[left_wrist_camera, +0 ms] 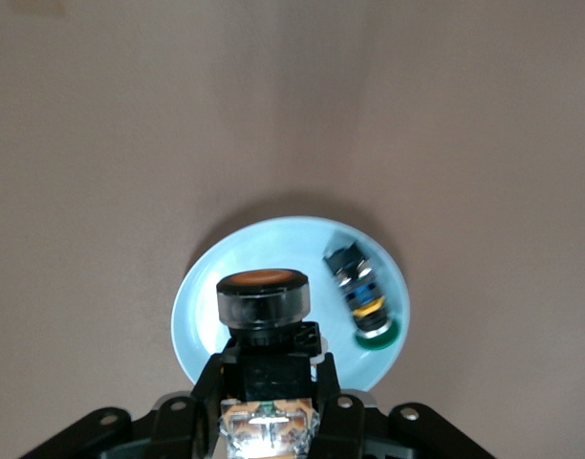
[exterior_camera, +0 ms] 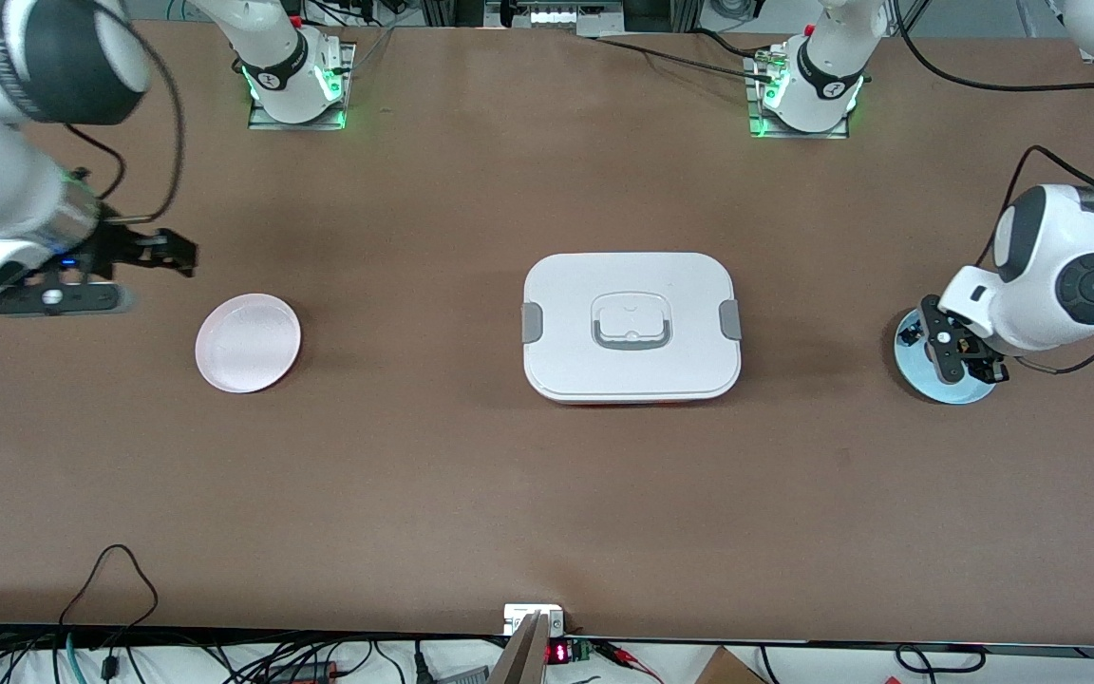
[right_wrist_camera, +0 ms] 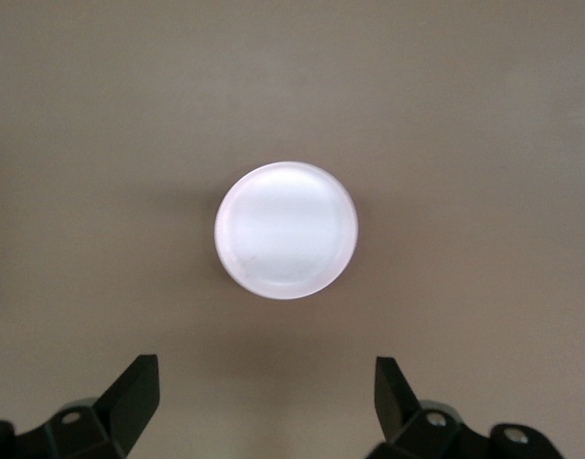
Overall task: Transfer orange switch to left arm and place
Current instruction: 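Lower the switch into the blue dish while the right gripper retracts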
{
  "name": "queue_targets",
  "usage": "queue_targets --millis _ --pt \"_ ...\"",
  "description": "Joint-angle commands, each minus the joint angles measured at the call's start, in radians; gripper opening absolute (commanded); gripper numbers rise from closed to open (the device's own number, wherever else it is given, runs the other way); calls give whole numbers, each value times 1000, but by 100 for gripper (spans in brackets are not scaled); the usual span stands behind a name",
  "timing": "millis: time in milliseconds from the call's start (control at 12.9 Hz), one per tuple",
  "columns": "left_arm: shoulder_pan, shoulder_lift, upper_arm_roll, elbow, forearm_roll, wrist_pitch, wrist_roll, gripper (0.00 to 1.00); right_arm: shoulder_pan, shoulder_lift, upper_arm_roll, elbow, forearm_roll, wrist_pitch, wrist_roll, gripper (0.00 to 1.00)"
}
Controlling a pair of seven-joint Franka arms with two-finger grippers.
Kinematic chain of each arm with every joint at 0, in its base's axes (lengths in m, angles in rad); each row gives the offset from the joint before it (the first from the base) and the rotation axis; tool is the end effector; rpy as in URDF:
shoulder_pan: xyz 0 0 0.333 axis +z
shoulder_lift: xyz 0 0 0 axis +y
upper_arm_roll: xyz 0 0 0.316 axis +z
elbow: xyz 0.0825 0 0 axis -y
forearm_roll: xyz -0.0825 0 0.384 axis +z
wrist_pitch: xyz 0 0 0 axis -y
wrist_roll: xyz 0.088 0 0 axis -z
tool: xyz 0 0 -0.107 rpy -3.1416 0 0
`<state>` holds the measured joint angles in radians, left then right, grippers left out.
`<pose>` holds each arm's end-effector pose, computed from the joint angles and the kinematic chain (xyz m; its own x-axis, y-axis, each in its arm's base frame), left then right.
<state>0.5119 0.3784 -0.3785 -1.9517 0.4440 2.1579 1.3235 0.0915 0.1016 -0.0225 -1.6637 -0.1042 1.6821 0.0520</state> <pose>0.5918 0.1055 0.2868 0.1078 -0.9686 -0.2240 -0.9860 -0.1330 0.1010 0.5850 0.0309 0.5323 0.9965 0.0286 -0.0782 0.0370 -0.9934 0.1085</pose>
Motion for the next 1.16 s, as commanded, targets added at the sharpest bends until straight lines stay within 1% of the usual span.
queue_targets --millis 0,78,155,233,310,388,543,621,776,853,931,1009,1086 --pt "71 57 -14 3 48 77 74 21 105 -25 -94 18 -8 -7 20 100" --pt "82 80 -16 3 74 110 74 21 106 -31 -91 19 -6 -24 23 100" --pt "98 106 -11 5 99 172 74 21 105 -40 -93 19 1 -15 22 100" --pt "123 125 -11 4 108 200 74 21 96 -43 -103 21 41 -12 19 100" --pt "137 134 -13 -1 110 201 74 21 90 -45 -114 25 102 -15 14 100" --pt "135 137 -13 -7 110 204 74 21 82 -46 -128 25 121 -12 3 100" --pt "132 154 -13 -6 111 207 74 22 80 -46 -129 10 98 -13 -62 100" --pt "135 163 -13 -6 111 207 74 22 77 -48 -131 -25 92 -1 -75 100" --pt "137 177 -13 -6 120 207 74 23 83 -86 -128 -138 54 129 -80 100" --pt "137 178 -13 -7 139 207 74 23 85 -86 -126 -130 51 136 -83 100" --pt "137 184 -13 -7 145 209 74 23 91 -85 -120 -99 43 122 -81 100" --pt "146 192 -13 -7 145 218 74 23 91 -83 -119 -69 35 57 -77 100" --pt "151 192 -14 -9 145 226 74 29 91 -77 -116 -30 35 0 -72 100"
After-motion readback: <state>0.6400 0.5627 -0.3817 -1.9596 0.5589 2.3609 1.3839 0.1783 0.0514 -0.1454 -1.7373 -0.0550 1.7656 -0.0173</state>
